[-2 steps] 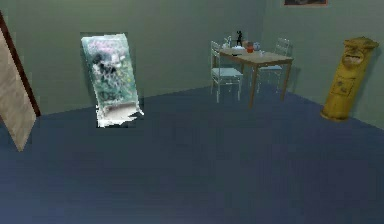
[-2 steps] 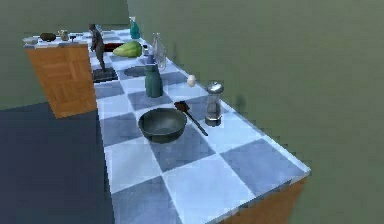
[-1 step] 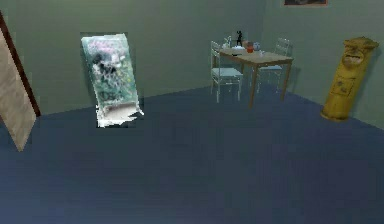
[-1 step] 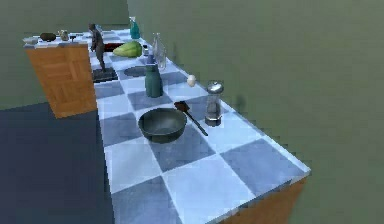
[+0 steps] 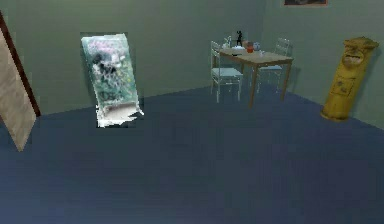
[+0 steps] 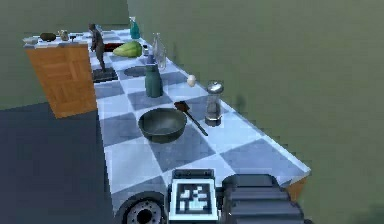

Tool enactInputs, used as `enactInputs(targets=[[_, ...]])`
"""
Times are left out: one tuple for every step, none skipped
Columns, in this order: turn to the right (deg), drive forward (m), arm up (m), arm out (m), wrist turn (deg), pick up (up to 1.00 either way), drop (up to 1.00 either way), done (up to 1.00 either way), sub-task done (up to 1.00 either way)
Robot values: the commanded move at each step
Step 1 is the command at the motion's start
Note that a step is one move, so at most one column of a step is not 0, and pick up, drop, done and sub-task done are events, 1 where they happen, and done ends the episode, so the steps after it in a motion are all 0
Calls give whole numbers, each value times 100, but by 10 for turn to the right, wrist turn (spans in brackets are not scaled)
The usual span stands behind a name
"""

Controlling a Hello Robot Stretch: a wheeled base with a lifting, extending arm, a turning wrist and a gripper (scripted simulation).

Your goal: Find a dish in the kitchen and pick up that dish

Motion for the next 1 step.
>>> enactInputs(targets=[[0, 0, 0, 26, 0, 0, 0, 0, 0]])
